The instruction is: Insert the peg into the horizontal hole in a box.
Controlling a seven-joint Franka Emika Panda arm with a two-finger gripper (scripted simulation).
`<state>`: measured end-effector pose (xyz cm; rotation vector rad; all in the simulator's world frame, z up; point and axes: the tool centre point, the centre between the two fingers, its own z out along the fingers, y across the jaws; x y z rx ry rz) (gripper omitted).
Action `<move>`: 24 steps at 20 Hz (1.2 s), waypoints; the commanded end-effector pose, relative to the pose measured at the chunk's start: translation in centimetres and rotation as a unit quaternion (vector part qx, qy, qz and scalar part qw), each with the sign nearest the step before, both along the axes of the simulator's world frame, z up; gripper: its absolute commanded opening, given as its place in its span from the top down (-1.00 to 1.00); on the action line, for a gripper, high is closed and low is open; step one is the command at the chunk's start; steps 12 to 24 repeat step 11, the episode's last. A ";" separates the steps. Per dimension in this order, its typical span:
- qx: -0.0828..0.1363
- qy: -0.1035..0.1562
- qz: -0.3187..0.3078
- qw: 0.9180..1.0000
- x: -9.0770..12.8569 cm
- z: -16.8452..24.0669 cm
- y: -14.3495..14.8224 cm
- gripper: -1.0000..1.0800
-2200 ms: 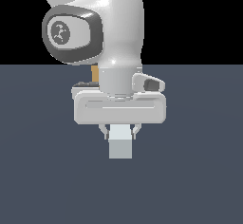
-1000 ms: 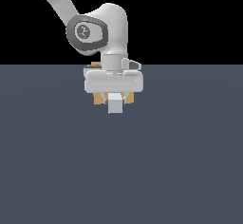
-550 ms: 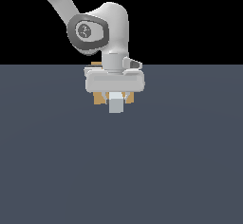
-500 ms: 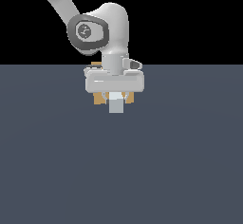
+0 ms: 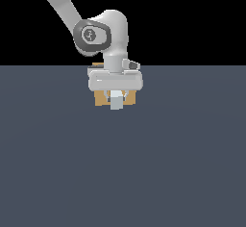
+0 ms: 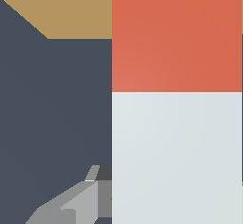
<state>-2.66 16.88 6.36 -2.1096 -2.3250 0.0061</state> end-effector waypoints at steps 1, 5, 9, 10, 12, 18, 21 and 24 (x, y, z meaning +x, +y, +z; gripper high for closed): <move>0.001 -0.003 0.001 1.000 -0.1 0.3 2.4 1.00; 0.001 -0.003 0.001 1.000 -0.3 0.4 5.0 1.00; 0.001 -0.004 0.001 1.000 -0.4 0.4 6.4 1.00; 0.001 -0.004 0.001 1.000 -0.3 0.4 6.5 1.00; 0.001 -0.004 0.001 1.000 -0.3 0.4 6.5 1.00; 0.001 -0.004 0.001 1.000 -0.3 0.4 6.5 1.00; 0.001 -0.004 0.001 1.000 -0.3 0.4 6.5 1.00; 0.001 -0.004 0.001 1.000 -0.3 0.4 6.5 1.00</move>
